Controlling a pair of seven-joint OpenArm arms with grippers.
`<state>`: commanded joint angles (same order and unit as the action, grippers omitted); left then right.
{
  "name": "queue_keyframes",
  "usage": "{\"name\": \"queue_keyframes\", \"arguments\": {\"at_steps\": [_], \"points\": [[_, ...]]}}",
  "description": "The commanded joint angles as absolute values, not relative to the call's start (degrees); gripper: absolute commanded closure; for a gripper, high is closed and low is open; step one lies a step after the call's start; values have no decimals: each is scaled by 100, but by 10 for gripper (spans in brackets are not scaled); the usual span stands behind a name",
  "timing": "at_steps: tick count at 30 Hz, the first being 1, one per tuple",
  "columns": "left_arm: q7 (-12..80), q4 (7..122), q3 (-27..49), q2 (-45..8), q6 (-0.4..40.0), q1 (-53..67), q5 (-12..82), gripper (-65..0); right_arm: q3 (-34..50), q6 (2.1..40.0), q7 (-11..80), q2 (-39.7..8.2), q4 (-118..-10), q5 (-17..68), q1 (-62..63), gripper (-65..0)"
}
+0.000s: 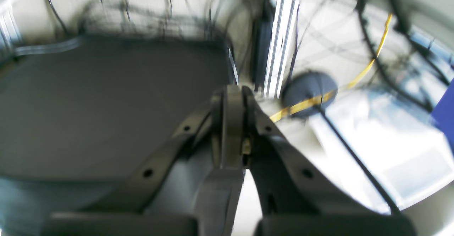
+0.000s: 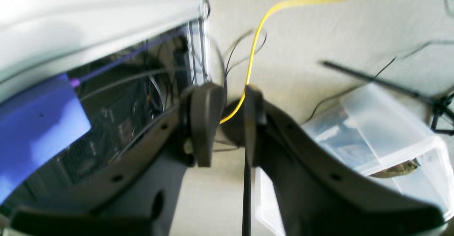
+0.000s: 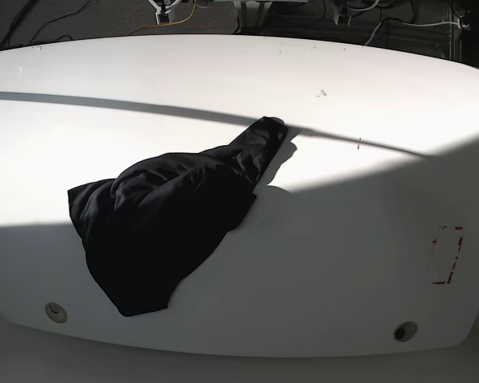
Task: Layout the t-shirt on the table in an organized manner, then fold the t-shirt properly
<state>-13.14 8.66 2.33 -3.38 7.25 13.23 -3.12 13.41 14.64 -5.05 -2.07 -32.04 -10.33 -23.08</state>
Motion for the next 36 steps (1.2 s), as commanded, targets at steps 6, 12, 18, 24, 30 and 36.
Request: {"name": "queue_keyframes", "arguments": {"at_steps": [6,12,18,24,30,36], "points": [[-1455,1675,233,-338,725,1912,-312,0,1323,1481,-497,-119,-4286,-1024,-3020,-136],[-1455,2958,242,-356,725,2703,-312,0,1323,1481,-497,48,-5455,-1024,-3776,-136],[-1455,4549,242,-462,725,3644,-303,0,1323,1490,-488,233,-6985,-1024,-4752,-136],[-1446,5886,637,-453,725,4470,-303,0,1314,1490,-356,251,-8268,-1015,-5596,-136],[-1429,6923,1095,-426,734,5103,-303,0,1305,1499,-101,251,-9332,-664,-6220,-136],[-1429,7793,1253,-409,734,5675,-303,0,1305,1578,66,13,-10141,40,-6756,-136]]}}
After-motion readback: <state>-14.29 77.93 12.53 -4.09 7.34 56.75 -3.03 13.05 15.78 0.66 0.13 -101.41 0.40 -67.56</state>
